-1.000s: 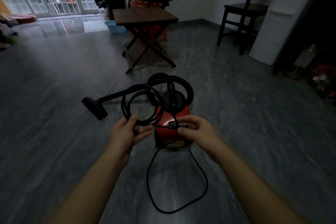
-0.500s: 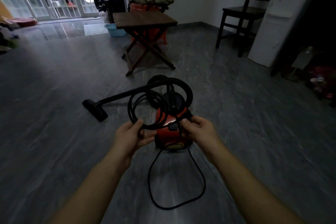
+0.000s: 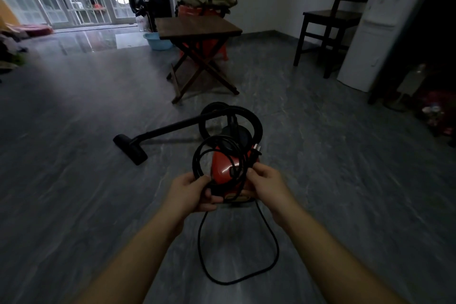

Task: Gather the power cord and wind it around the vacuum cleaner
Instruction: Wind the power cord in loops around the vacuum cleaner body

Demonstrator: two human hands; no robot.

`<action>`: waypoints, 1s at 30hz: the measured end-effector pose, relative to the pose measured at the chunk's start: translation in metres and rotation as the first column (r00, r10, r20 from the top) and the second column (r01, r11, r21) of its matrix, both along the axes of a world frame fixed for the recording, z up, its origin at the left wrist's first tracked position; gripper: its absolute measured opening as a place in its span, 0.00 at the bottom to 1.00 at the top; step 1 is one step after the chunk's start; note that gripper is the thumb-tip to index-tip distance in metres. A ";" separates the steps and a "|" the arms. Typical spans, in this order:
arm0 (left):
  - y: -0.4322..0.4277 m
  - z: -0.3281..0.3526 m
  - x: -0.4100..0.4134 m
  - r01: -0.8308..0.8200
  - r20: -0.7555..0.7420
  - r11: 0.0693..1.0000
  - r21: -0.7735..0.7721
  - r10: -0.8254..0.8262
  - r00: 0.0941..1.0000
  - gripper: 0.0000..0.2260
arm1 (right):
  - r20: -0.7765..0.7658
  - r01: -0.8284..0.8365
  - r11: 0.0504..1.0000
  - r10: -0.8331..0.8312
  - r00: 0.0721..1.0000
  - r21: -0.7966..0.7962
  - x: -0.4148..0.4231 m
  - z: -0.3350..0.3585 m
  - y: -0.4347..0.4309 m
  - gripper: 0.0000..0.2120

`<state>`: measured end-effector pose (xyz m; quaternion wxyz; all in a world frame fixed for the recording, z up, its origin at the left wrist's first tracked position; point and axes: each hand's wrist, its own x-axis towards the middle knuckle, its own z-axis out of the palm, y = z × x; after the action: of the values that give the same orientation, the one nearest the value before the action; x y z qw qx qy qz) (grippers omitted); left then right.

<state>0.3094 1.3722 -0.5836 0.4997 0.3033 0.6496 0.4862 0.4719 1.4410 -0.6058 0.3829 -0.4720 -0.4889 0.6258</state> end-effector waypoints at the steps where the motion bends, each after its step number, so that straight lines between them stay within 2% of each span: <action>1: 0.000 0.000 0.000 0.009 0.010 1.000 -0.005 -0.009 1.000 0.07 | 0.003 -0.002 1.000 0.002 1.000 -0.004 -0.001 0.000 0.000 0.11; 5: 0.001 -0.001 -0.002 0.025 0.025 0.999 -0.036 -0.024 0.999 0.08 | -0.001 -0.024 0.999 0.024 1.000 -0.043 -0.002 -0.003 0.001 0.11; 12: 0.000 0.000 -0.001 -0.078 -0.026 0.995 -0.055 0.077 0.997 0.06 | 0.071 -0.055 0.998 0.054 0.996 0.012 -0.004 0.003 -0.001 0.10; 16: 0.001 -0.003 0.000 -0.096 -0.077 0.994 -0.045 0.093 0.993 0.07 | 0.008 -0.086 0.995 0.087 0.996 -0.052 -0.005 0.004 -0.001 0.09; 19: 0.000 -0.002 0.002 -0.065 -0.088 0.997 -0.033 0.062 0.994 0.08 | 0.076 -0.109 0.993 0.105 0.991 0.049 -0.002 0.003 -0.004 0.03; 22: -0.001 -0.001 0.004 0.010 -0.108 1.000 -0.029 -0.014 0.994 0.09 | 0.078 -0.048 0.987 0.037 0.996 0.151 0.001 -0.001 -0.002 0.03; 30: -0.005 -0.002 0.000 0.169 -0.177 0.985 -0.042 -0.174 0.969 0.08 | 0.178 -0.070 0.980 0.037 0.983 0.186 0.002 -0.011 0.006 0.07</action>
<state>0.3094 1.3675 -0.5859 0.4829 0.3943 0.6700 0.4031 0.4744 1.4471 -0.6167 0.3657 -0.4722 -0.5908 0.5424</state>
